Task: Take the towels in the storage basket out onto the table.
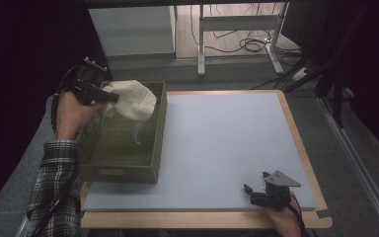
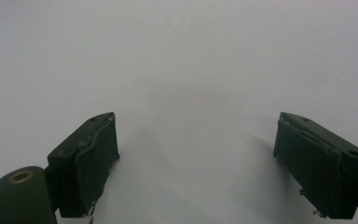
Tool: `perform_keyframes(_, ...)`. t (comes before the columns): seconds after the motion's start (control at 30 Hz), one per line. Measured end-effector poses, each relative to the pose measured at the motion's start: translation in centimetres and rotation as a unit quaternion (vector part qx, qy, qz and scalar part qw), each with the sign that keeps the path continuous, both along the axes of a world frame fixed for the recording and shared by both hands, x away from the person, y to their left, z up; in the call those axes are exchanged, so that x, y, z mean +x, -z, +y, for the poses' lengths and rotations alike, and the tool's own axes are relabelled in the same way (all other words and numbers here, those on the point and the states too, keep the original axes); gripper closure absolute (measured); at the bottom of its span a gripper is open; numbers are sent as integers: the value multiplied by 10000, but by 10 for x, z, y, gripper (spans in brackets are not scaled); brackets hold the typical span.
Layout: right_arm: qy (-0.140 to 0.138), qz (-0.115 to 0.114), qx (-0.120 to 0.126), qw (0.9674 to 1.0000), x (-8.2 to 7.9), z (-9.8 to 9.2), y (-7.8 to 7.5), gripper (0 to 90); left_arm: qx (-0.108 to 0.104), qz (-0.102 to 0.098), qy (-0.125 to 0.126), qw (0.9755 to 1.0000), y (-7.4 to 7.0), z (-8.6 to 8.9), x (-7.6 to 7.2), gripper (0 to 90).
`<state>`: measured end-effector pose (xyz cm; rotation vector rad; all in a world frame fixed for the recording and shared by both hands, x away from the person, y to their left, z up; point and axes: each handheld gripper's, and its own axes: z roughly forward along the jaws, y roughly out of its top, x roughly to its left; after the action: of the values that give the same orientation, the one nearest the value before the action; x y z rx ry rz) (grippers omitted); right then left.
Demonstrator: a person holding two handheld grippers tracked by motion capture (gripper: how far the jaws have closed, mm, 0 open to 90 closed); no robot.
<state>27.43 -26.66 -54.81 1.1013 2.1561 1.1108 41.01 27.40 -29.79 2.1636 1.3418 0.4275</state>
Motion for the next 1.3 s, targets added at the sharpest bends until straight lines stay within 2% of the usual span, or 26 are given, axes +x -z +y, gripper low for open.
perform_keyframes(0.3, -9, 17, -6, 10000, 0, 0, 0, 137, 18, -131, 218, 9997, -20, -24, 1, 719)
perform_keyframes(0.6, -7, 25, -2, 10000, 0, 0, 0, 137, -78, -193, 460, 9987, -30, -46, 5, 719)
perform_keyframes(0.8, -6, 23, -7, 10000, 0, 0, 0, 137, -118, -218, 711, 9972, -30, -72, 10, 719)
perform_keyframes(0.87, -10, 26, -4, 10000, 0, 0, 0, 136, -149, -229, 838, 9961, -29, -86, 13, 719)
perform_keyframes(0.97, -10, 26, -3, 10000, 0, 0, 0, 137, -121, -234, 936, 9953, -29, -94, 15, 718)
perform_keyframes(1.0, -11, 22, -4, 10000, 0, 0, 0, 137, -147, -233, 980, 9948, -28, -103, 16, 717)
perform_keyframes(1.03, -11, 22, -4, 10000, 0, 0, 0, 137, -147, -233, 980, 9948, -28, -103, 16, 717)
perform_keyframes(1.07, -10, 23, -4, 10000, 0, 0, 0, 136, -161, -237, 1057, 9940, -28, -111, 18, 716)
perform_keyframes(1.3, -12, 26, -3, 10000, 0, 0, 0, 136, -220, -227, 1254, 9916, -22, -135, 23, 715)
